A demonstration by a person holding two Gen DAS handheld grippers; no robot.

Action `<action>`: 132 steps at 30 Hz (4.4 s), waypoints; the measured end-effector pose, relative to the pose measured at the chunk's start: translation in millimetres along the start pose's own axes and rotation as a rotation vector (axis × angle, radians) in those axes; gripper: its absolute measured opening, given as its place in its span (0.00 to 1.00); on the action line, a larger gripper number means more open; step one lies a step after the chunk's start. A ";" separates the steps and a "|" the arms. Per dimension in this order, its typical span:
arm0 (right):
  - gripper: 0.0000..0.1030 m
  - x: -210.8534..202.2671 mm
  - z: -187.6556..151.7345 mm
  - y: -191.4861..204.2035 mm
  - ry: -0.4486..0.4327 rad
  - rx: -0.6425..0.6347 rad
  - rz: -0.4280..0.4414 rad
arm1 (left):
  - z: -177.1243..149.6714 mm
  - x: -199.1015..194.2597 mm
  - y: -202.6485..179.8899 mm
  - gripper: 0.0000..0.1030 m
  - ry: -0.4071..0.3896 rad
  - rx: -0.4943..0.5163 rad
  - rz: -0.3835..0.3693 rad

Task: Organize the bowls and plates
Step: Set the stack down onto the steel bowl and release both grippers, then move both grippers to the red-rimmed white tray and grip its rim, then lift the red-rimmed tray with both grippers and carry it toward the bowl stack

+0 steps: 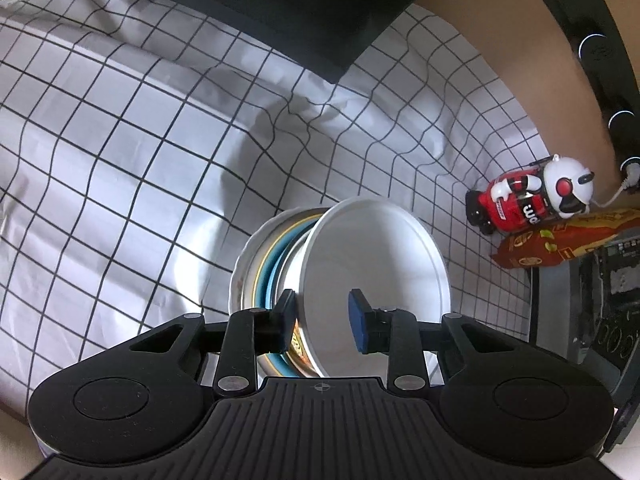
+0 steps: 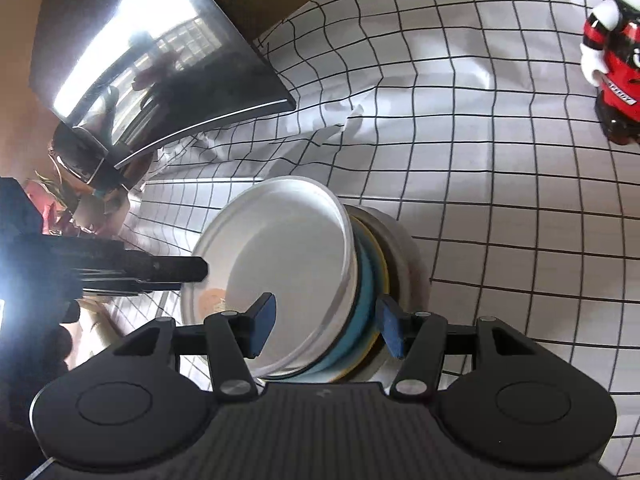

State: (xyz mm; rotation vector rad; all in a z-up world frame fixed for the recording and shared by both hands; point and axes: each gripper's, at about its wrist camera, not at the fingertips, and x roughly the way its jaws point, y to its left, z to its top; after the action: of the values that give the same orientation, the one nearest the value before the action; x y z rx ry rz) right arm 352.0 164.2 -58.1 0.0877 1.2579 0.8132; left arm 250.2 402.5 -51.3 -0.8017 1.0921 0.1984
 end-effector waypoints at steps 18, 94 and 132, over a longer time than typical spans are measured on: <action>0.55 -61.1 -25.6 -19.2 -0.204 -0.036 -0.057 | -34.1 -21.2 -29.5 0.28 -0.179 0.052 0.078; 0.37 -166.5 -192.8 -217.4 -0.238 0.379 -0.312 | -196.2 199.5 -249.0 0.29 0.244 0.558 -0.099; 0.42 -47.5 -138.5 -118.6 -0.084 0.141 -0.234 | -162.4 149.5 -95.7 0.24 0.107 0.301 0.065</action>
State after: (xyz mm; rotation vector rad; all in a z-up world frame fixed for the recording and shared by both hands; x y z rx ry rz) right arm 287.3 0.0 -124.3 0.0857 1.2186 0.5142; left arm 254.6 191.8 -167.5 -0.5124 1.2153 0.0438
